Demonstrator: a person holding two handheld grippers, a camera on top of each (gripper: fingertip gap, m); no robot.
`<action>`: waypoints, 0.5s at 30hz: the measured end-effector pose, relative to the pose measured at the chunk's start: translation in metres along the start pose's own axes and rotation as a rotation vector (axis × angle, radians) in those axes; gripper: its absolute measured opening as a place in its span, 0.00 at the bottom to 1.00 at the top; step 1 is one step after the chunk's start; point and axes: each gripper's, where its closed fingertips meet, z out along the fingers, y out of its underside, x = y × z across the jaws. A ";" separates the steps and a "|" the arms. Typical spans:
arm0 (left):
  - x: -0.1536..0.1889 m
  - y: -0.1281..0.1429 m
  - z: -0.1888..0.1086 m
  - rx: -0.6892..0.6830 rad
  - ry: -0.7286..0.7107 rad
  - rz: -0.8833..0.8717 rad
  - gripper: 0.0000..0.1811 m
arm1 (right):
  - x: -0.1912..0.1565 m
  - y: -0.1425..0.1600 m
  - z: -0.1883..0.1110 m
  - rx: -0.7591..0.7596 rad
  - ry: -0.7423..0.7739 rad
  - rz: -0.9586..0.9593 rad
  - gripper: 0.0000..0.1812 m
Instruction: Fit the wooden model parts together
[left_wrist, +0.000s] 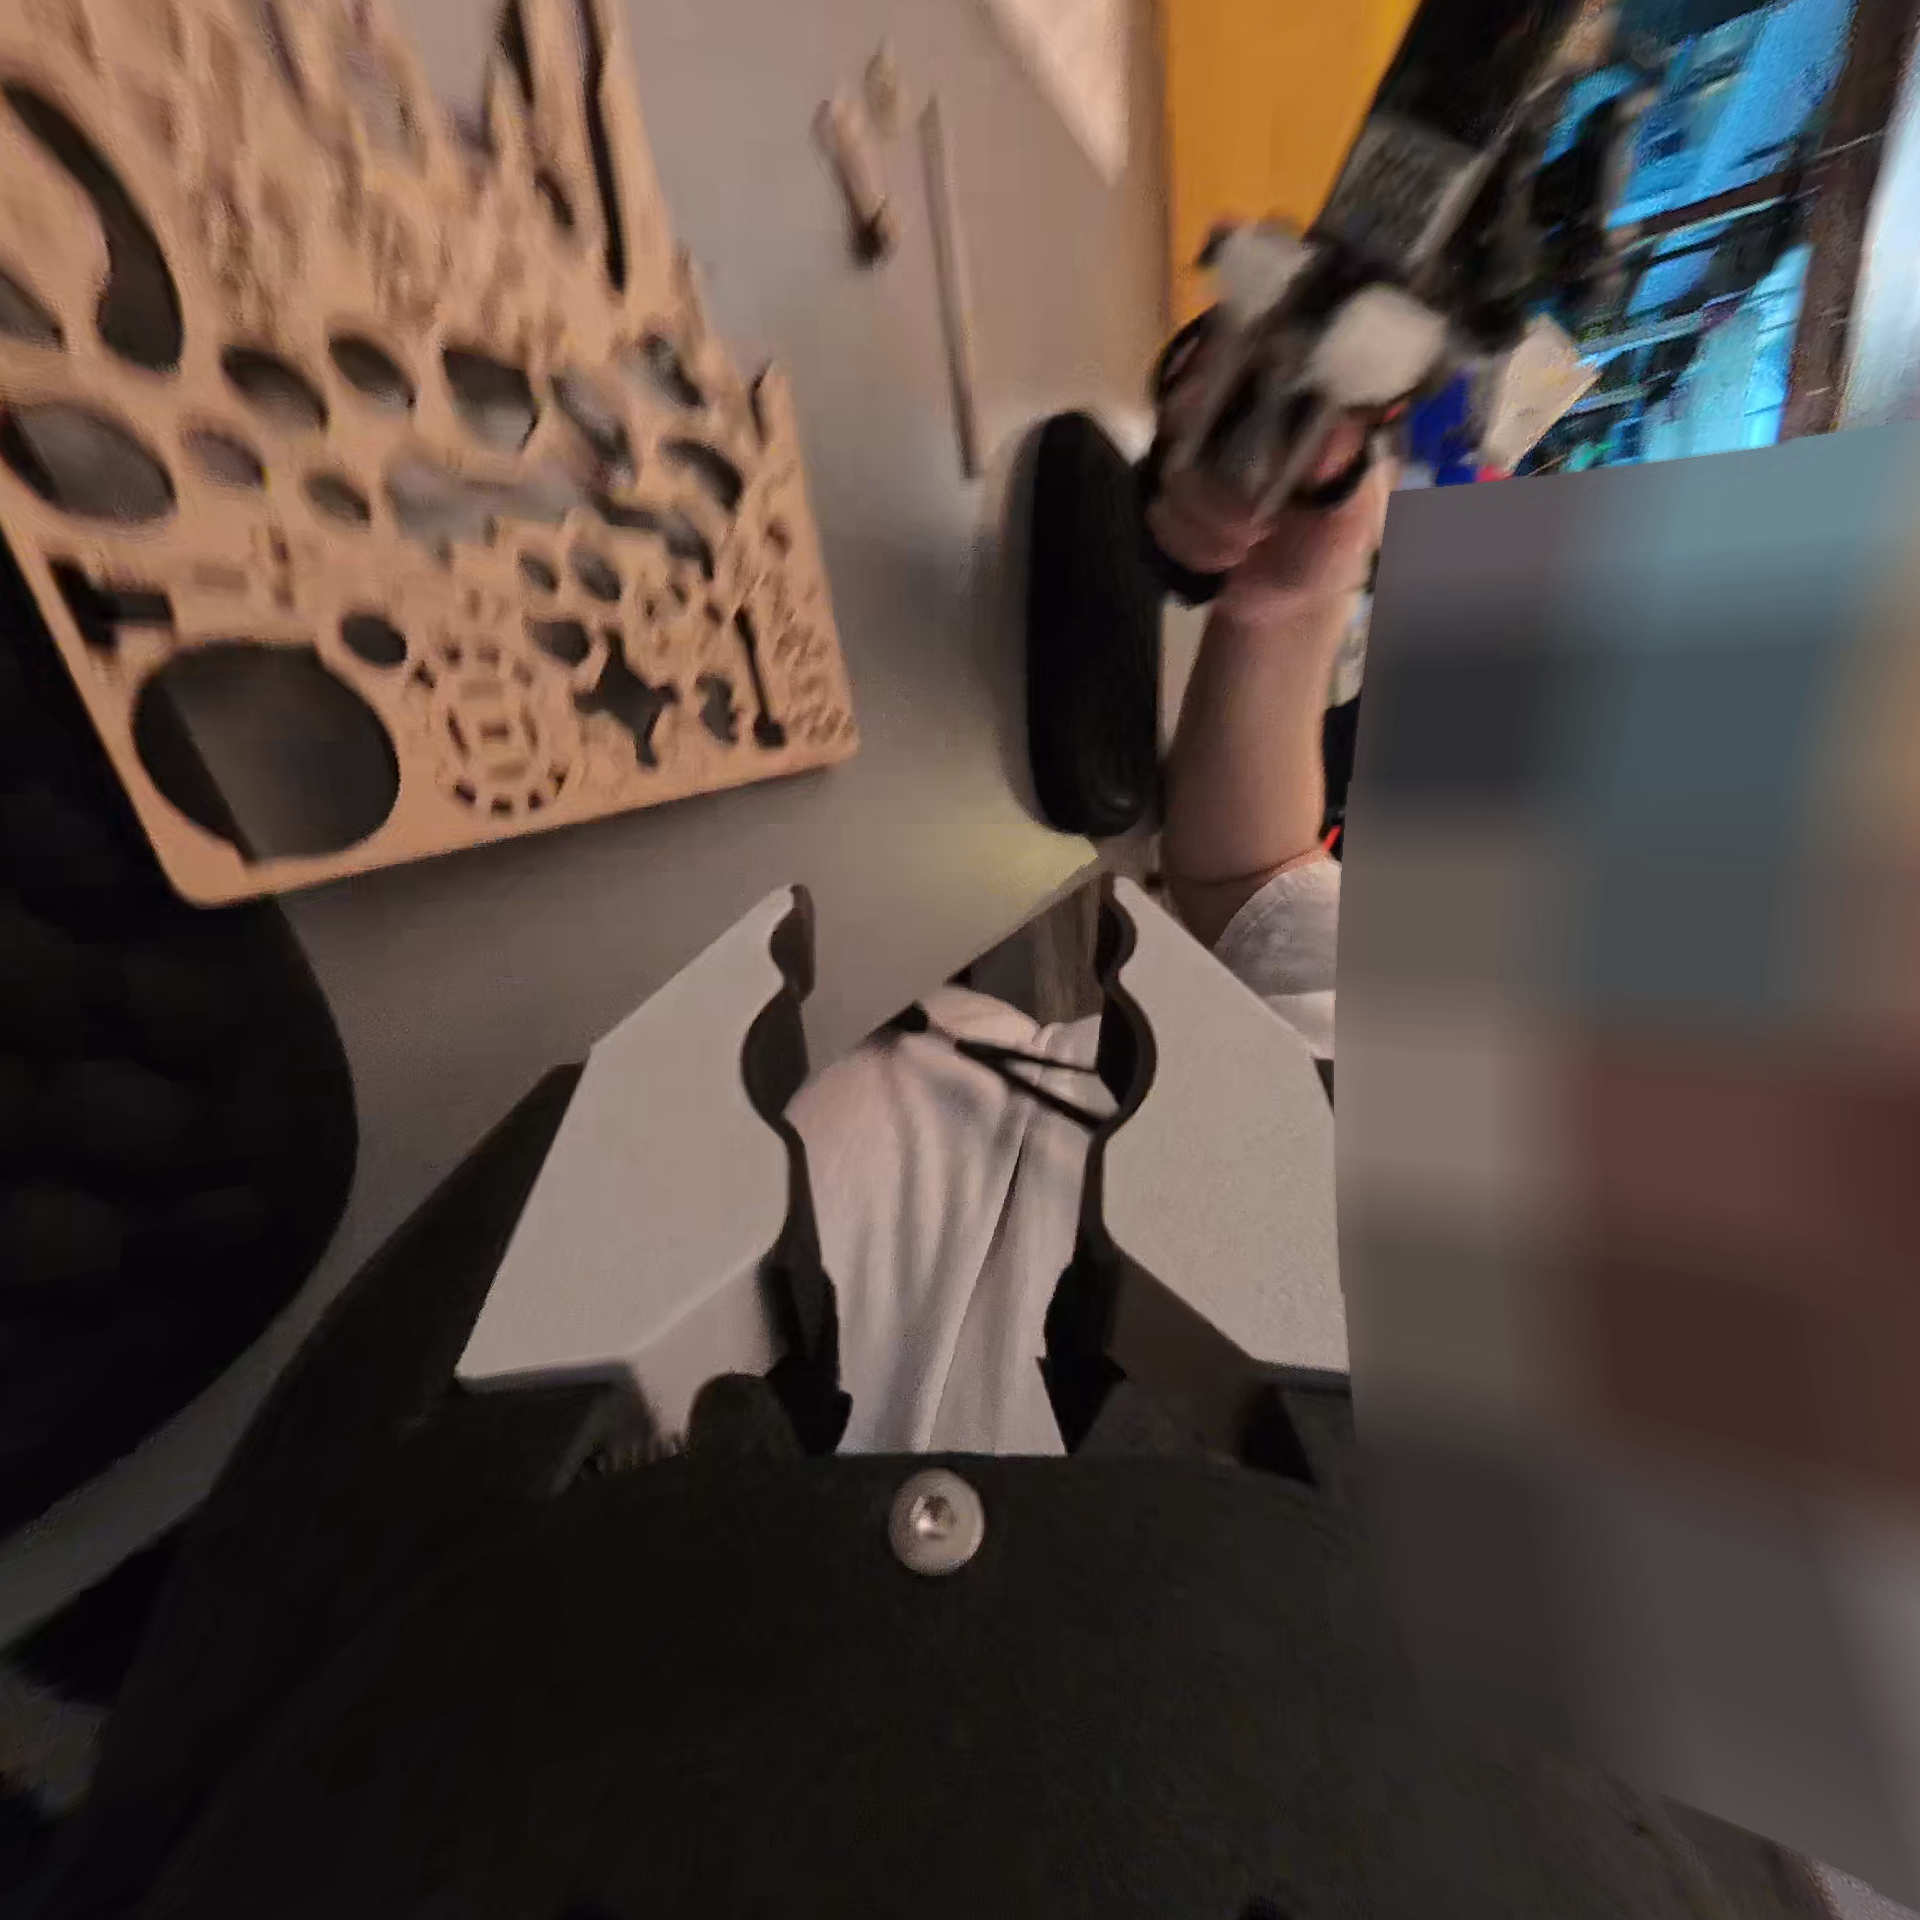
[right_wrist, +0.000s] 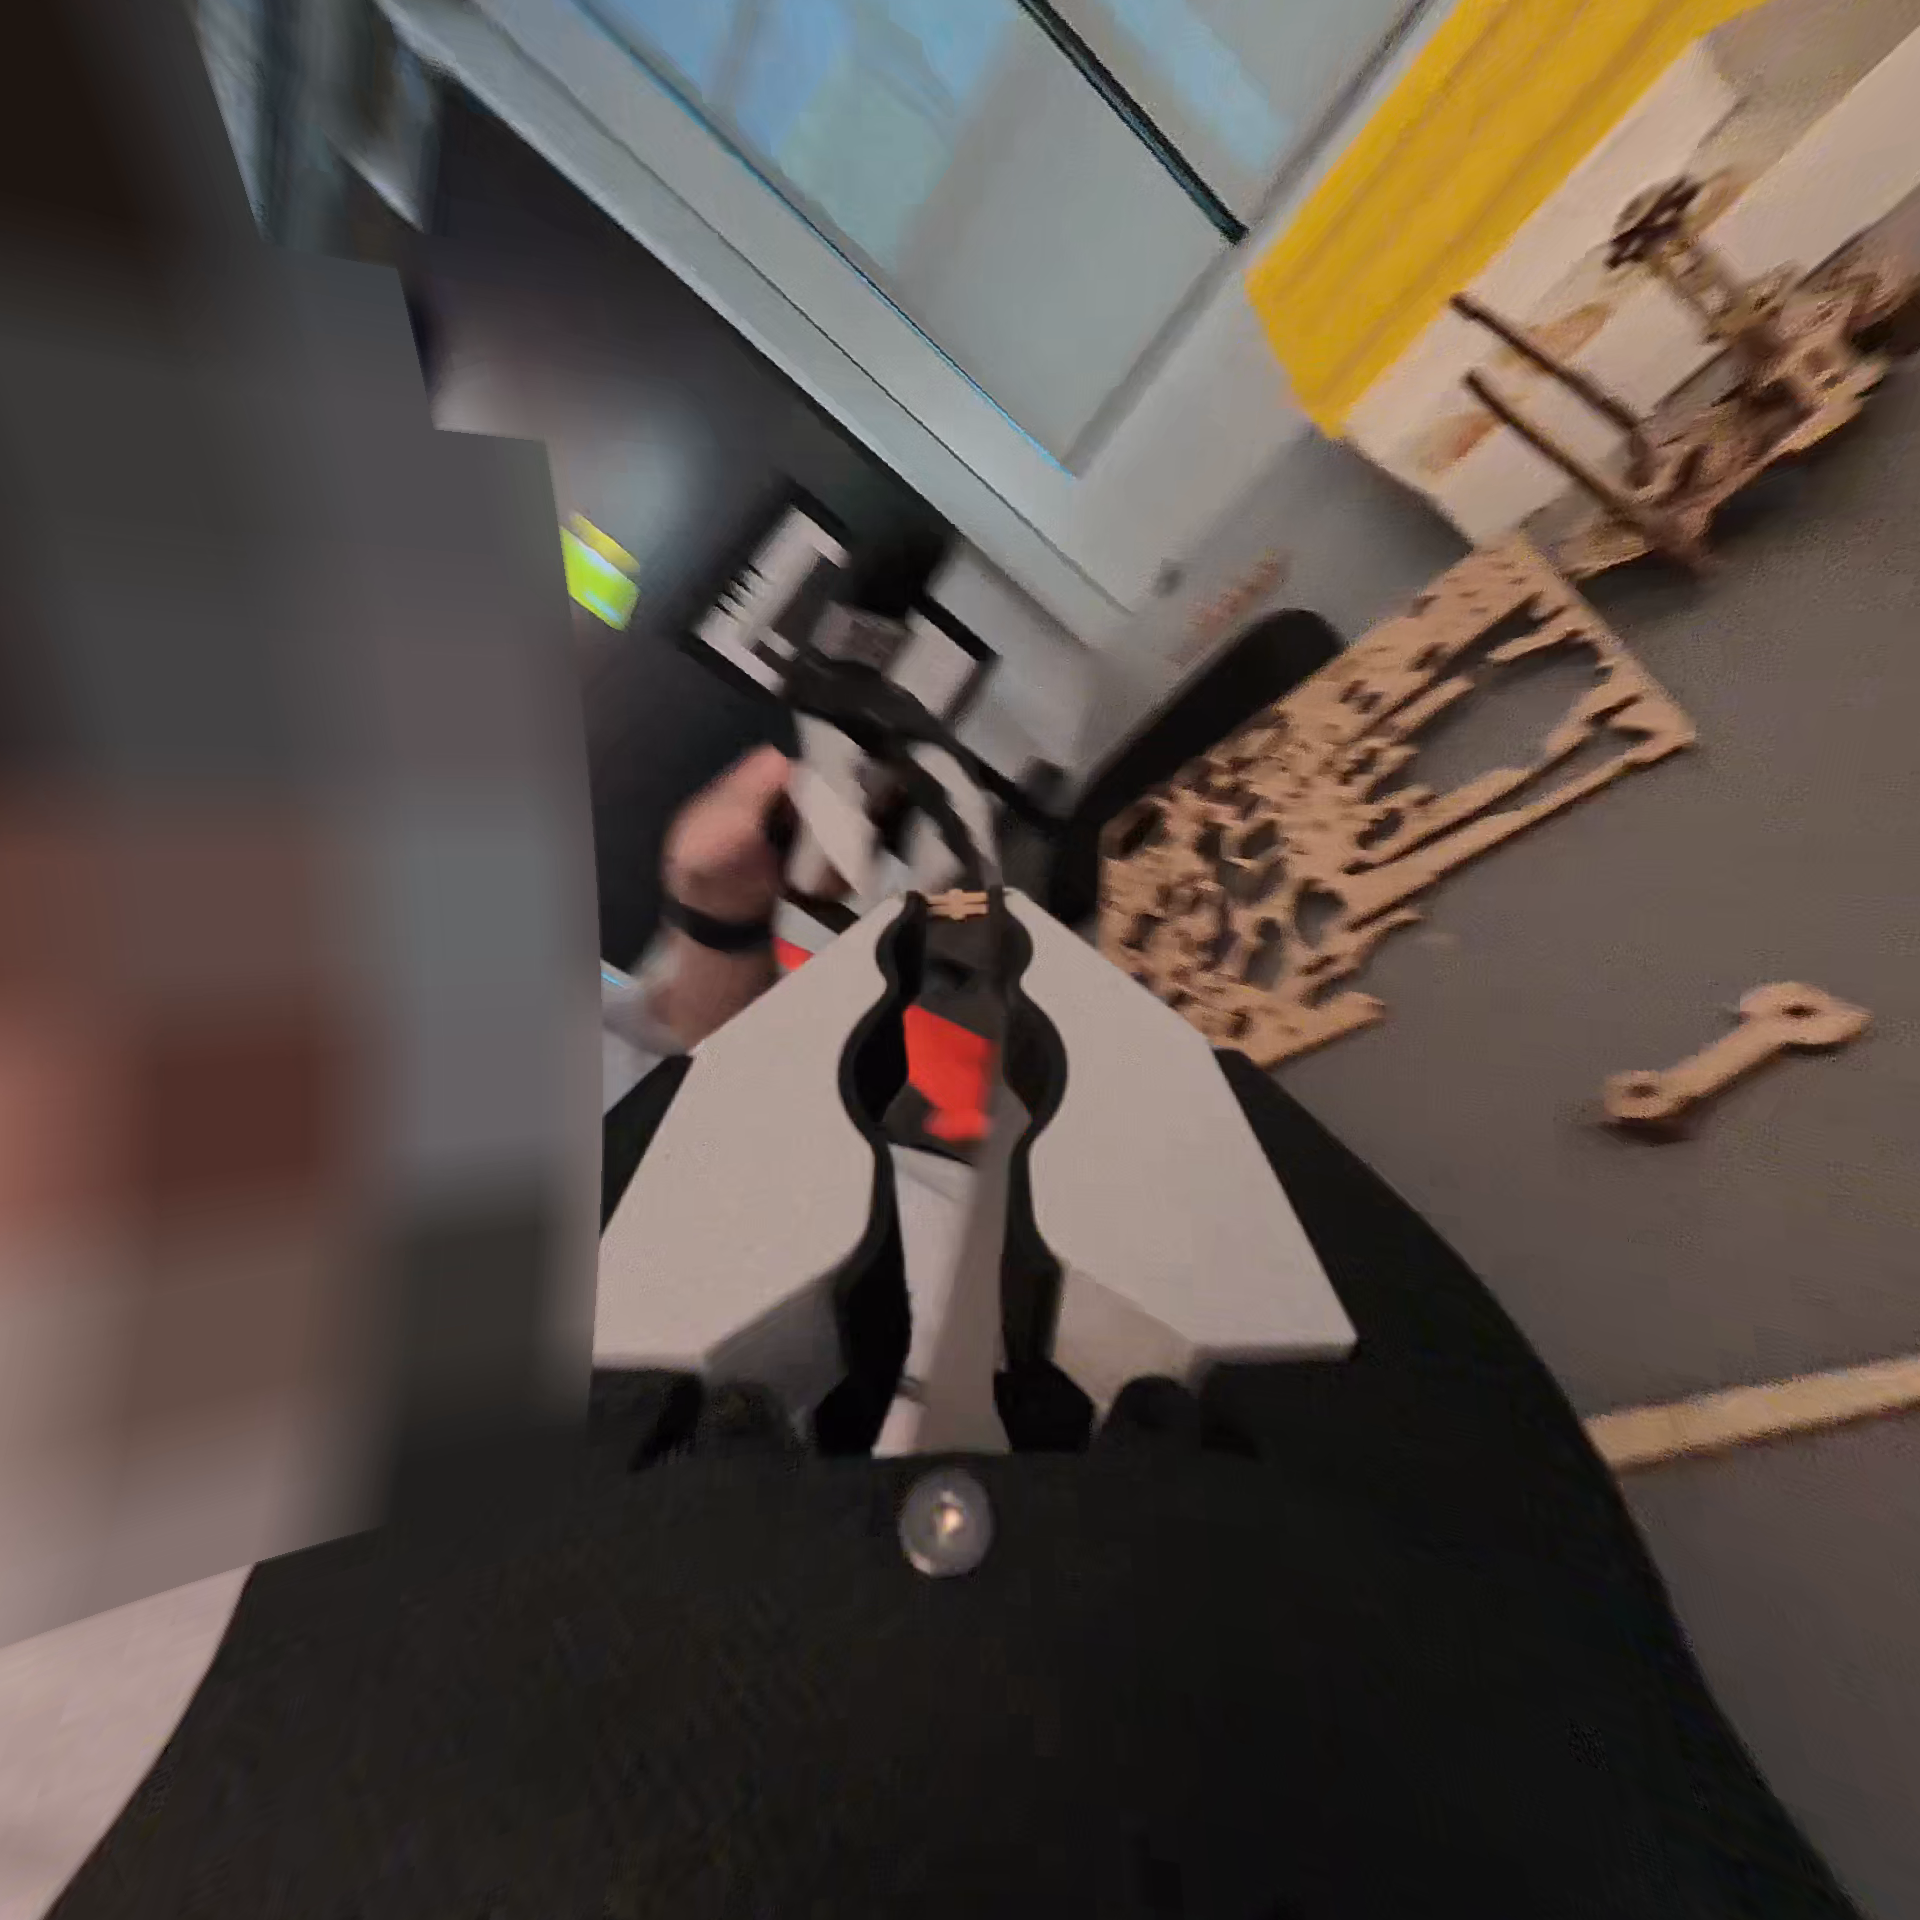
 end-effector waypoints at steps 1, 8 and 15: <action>0.011 -0.012 -0.009 0.070 0.034 0.064 0.25 | 0.006 0.005 0.002 -0.053 0.072 -0.106 0.05; 0.044 -0.071 -0.048 0.454 -0.160 0.865 0.10 | 0.040 0.008 0.000 -0.237 0.540 -0.863 0.05; 0.036 -0.102 0.006 0.466 -0.079 0.943 0.15 | 0.045 0.005 -0.003 -0.271 0.703 -1.184 0.05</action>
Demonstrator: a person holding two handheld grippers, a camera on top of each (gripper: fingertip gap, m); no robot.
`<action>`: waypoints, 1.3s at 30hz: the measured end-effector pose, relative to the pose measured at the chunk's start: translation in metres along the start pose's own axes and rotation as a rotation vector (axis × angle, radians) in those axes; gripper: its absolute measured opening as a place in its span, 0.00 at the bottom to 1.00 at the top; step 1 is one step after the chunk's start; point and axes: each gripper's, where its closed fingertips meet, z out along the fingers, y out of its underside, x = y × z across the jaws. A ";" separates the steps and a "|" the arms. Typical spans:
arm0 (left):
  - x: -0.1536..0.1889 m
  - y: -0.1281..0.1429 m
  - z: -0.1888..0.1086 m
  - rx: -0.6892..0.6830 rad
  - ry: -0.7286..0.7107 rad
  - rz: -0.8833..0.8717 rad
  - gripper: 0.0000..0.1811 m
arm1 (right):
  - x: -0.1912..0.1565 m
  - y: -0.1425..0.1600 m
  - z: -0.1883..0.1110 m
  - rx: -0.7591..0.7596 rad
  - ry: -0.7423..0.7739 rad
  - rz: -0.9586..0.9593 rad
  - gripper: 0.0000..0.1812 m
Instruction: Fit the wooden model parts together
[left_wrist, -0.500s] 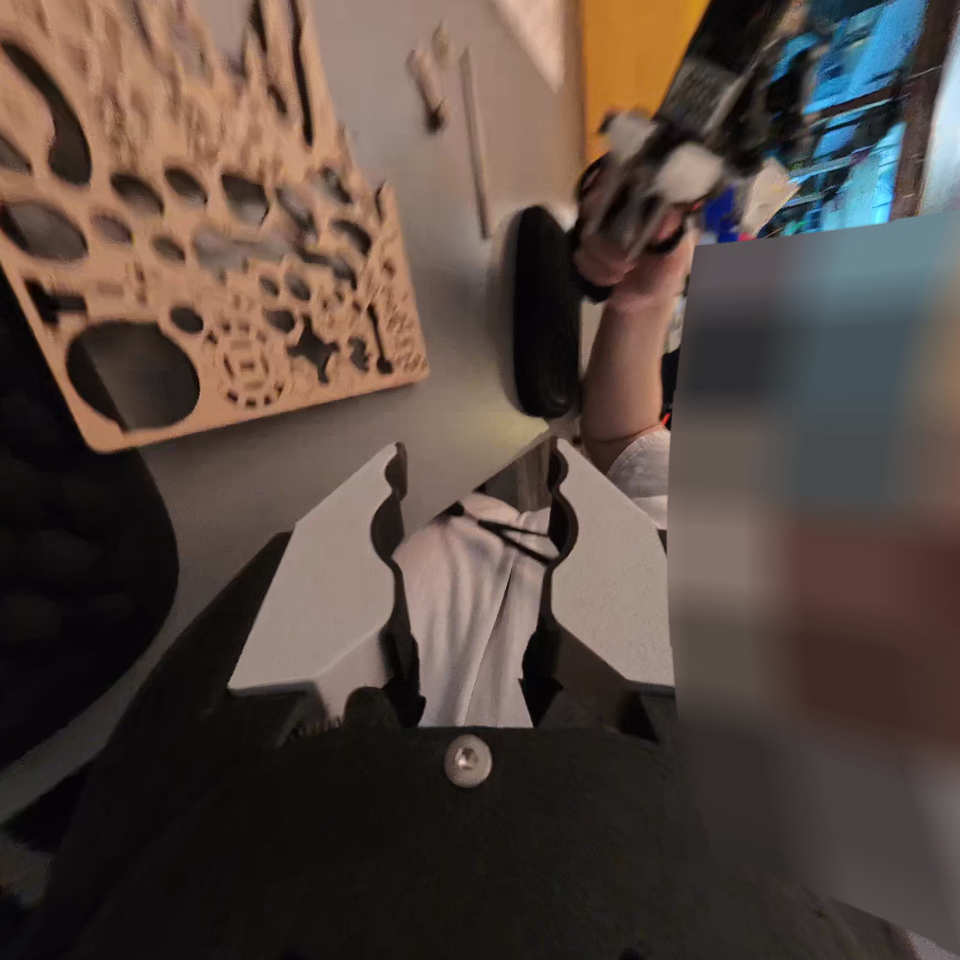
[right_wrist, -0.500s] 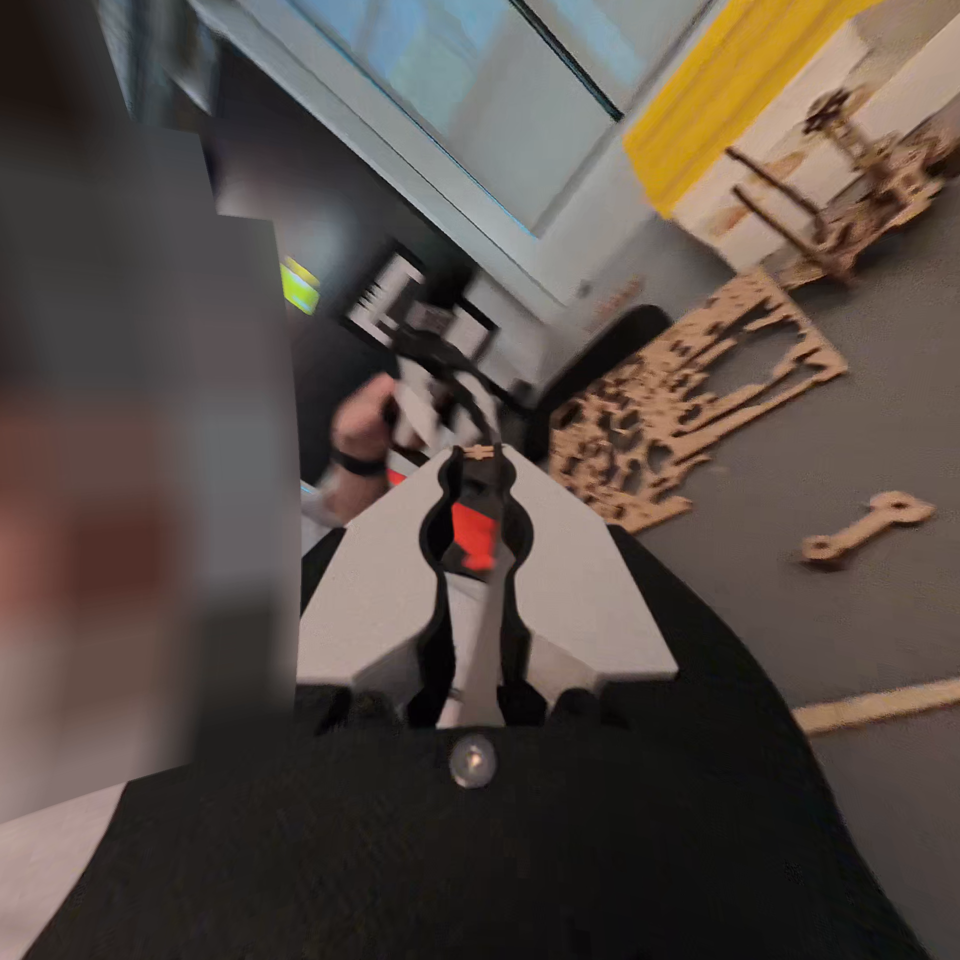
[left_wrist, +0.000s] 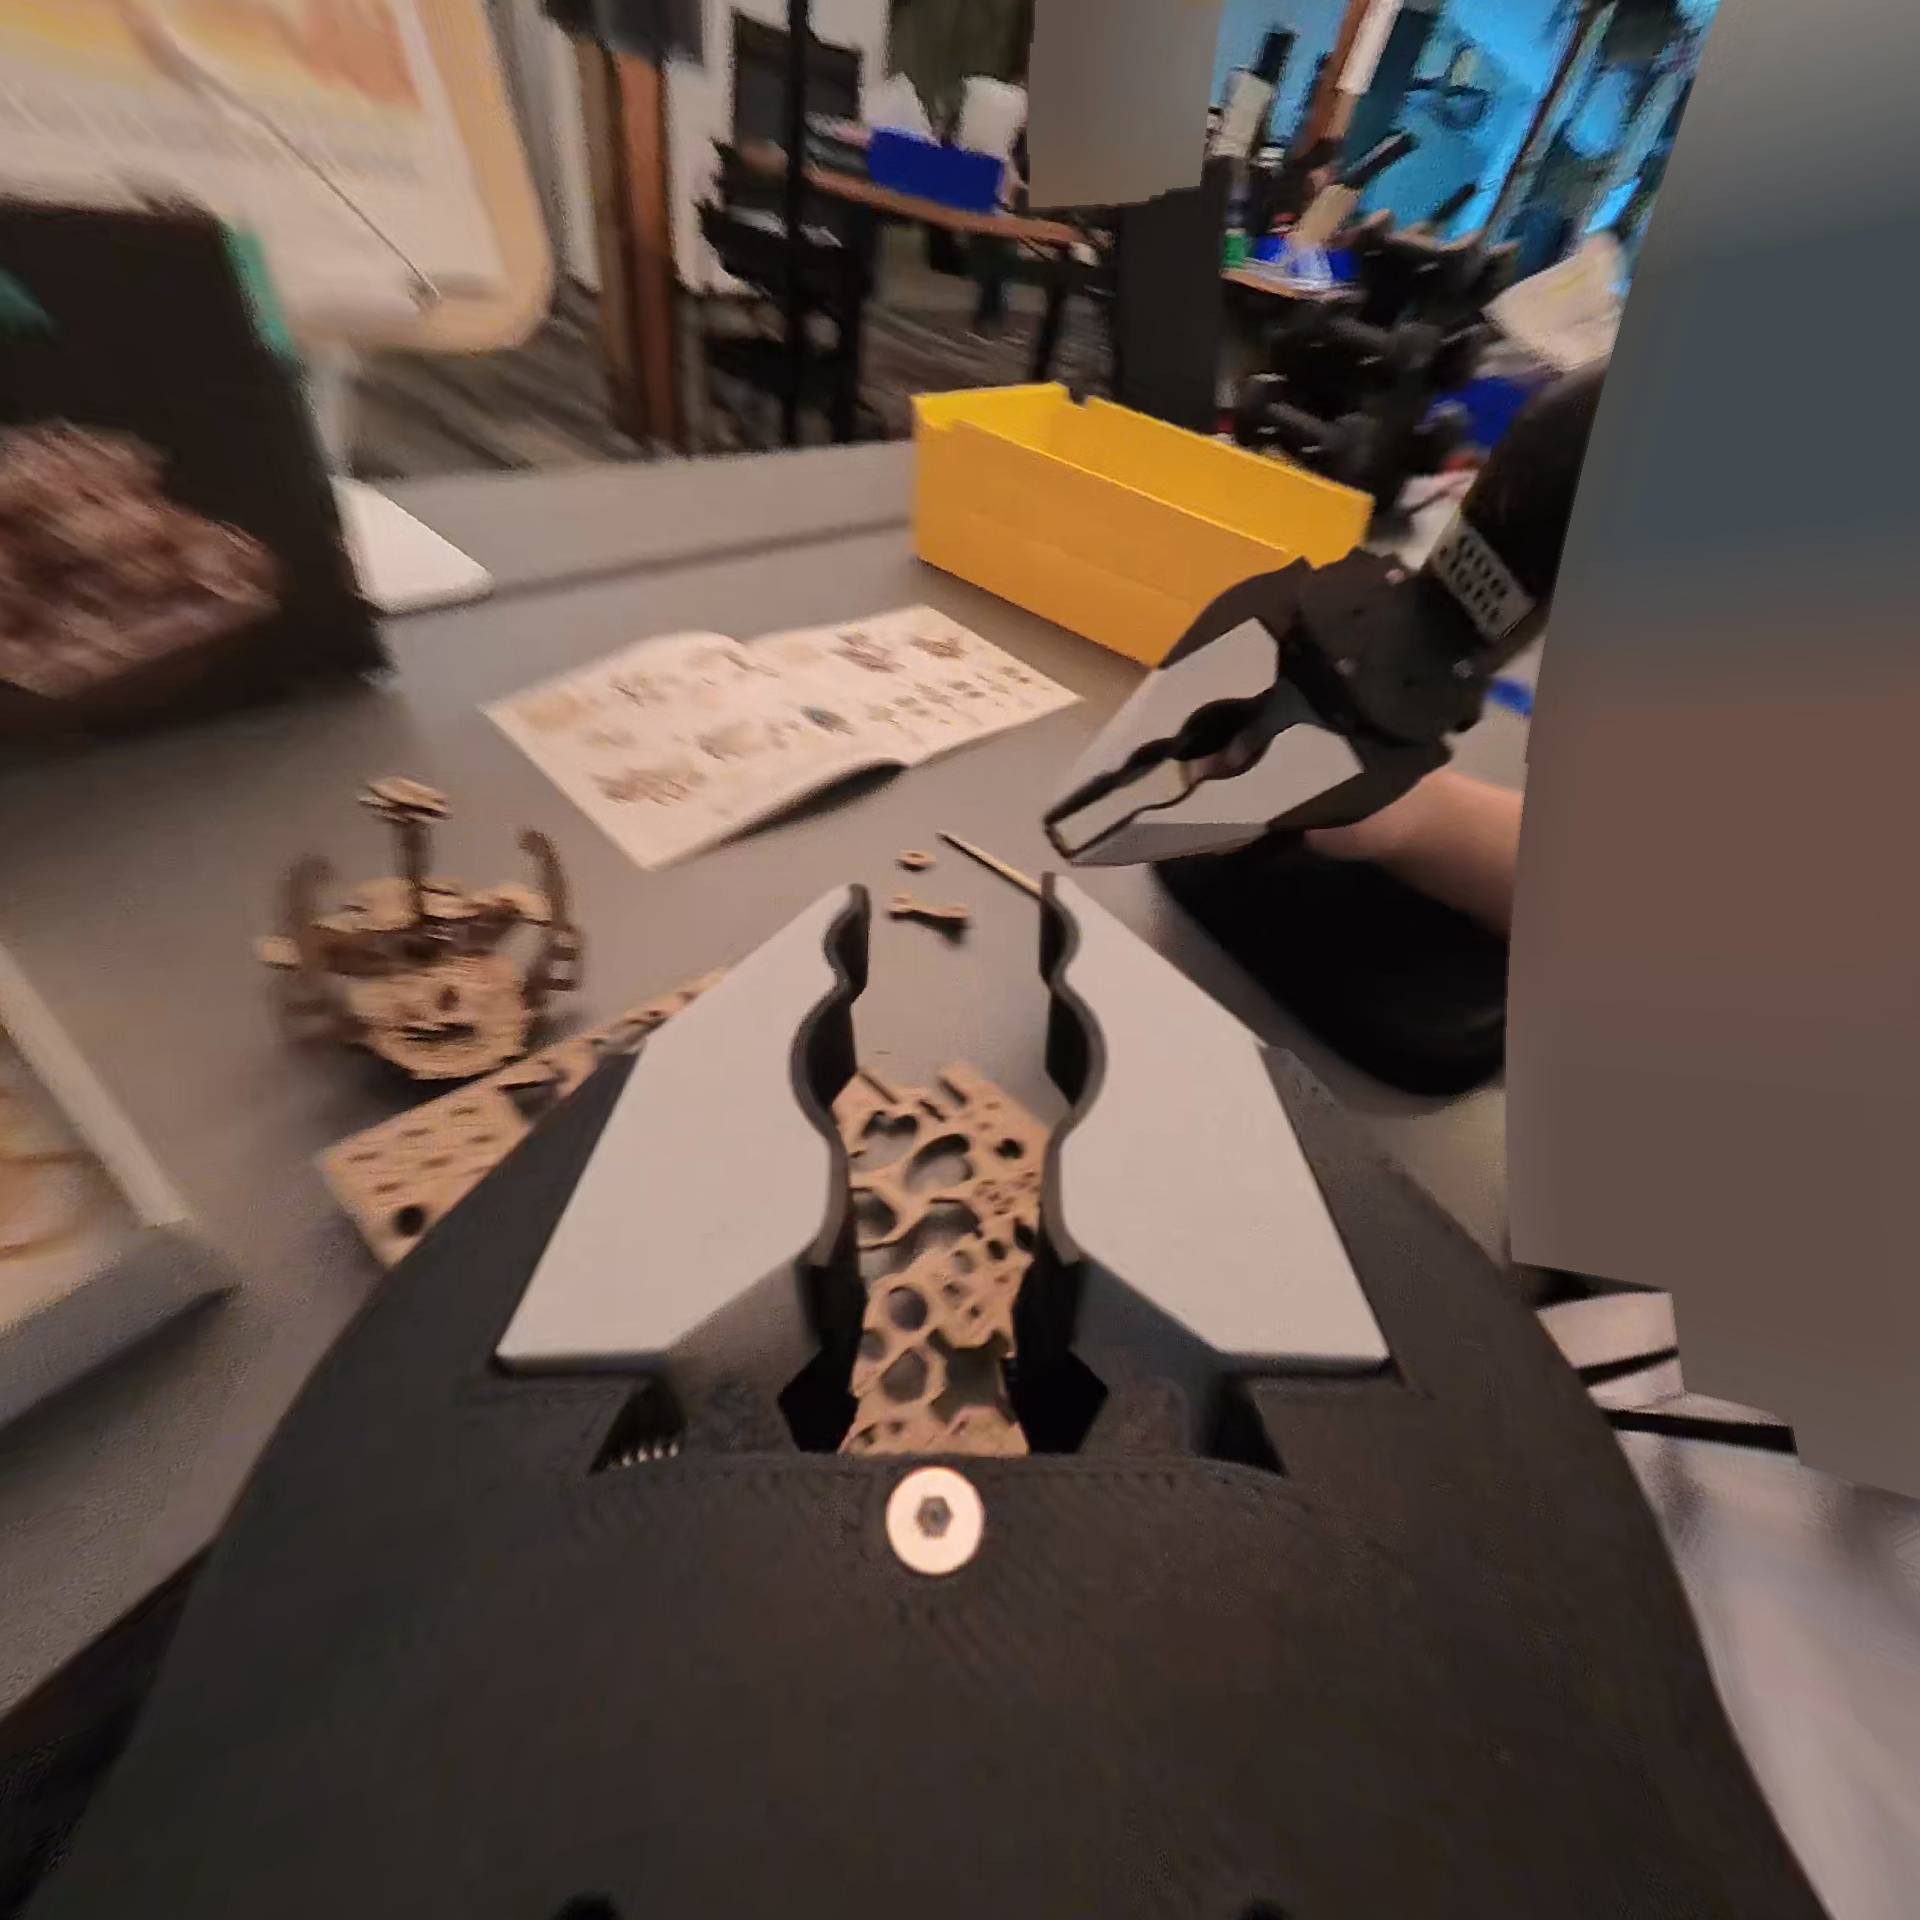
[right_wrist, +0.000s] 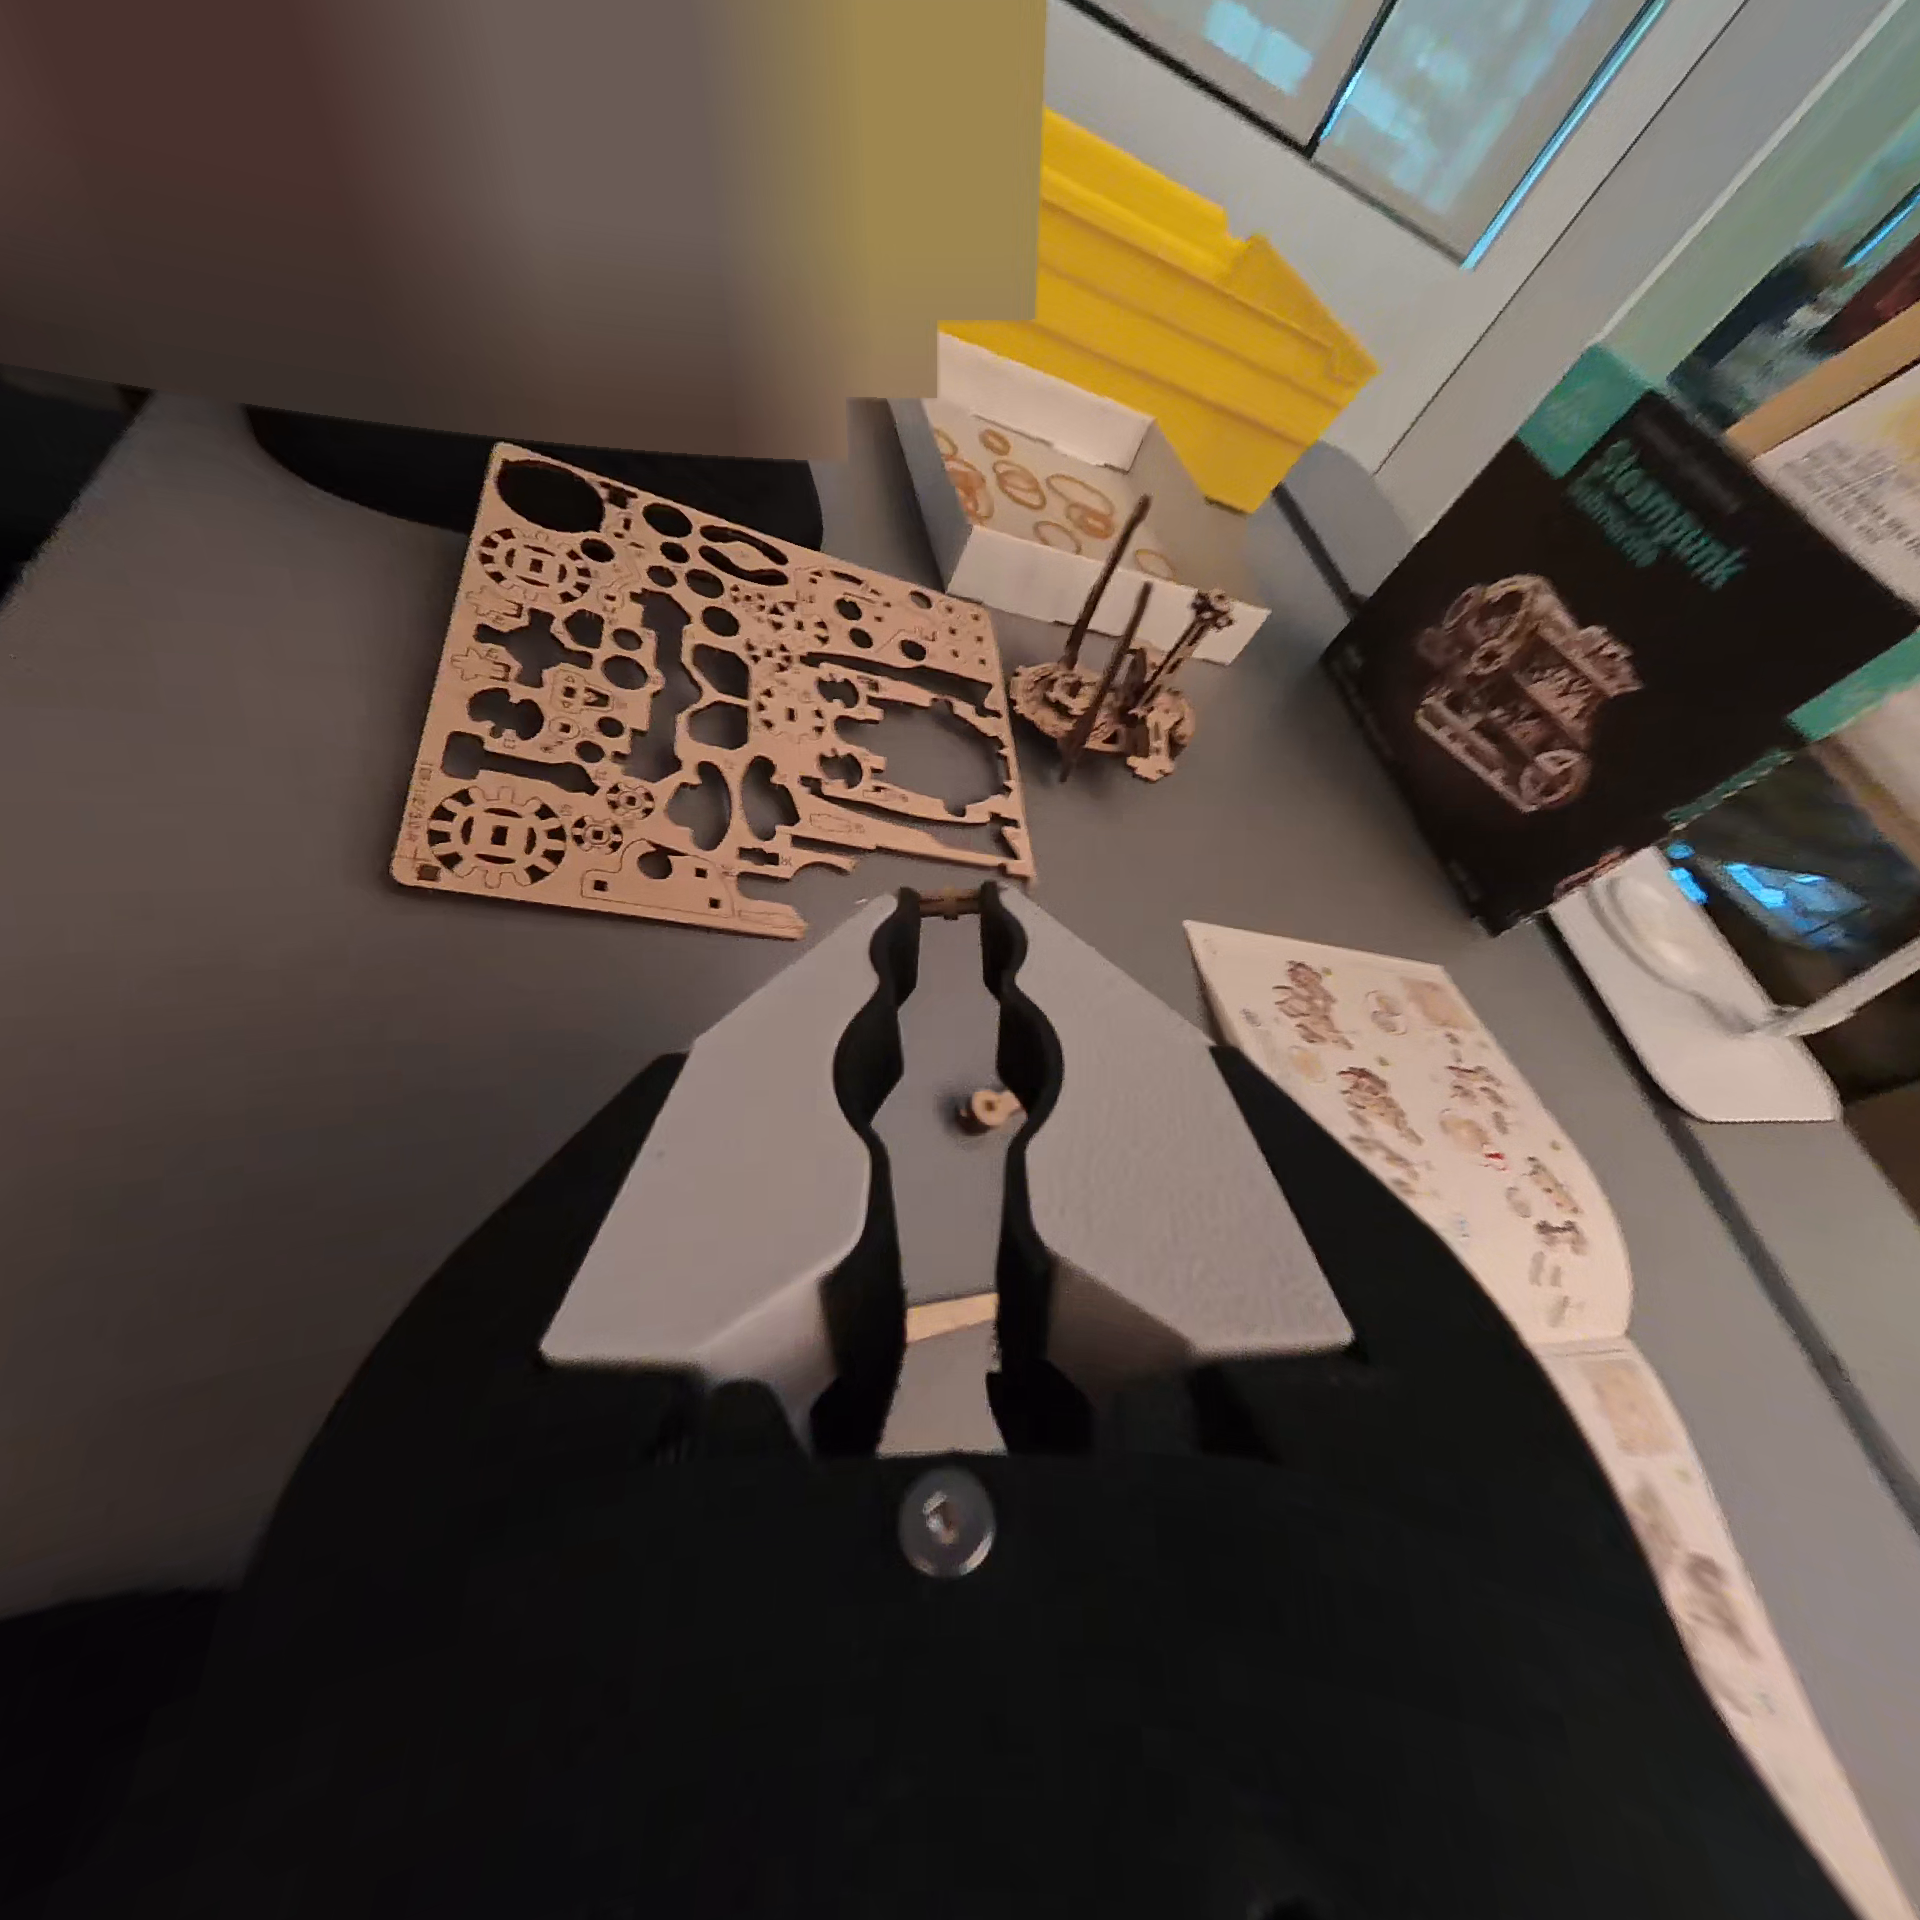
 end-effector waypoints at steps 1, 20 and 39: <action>0.002 0.002 0.012 -0.023 0.073 -0.089 0.20 | 0.004 -0.001 -0.001 0.003 0.030 -0.026 0.05; 0.033 0.017 0.114 -0.312 0.554 -0.362 0.08 | 0.019 -0.010 -0.007 0.027 0.203 -0.183 0.05; 0.037 0.033 0.110 -0.342 0.609 -0.284 0.00 | 0.007 -0.011 0.000 0.049 0.162 -0.257 0.06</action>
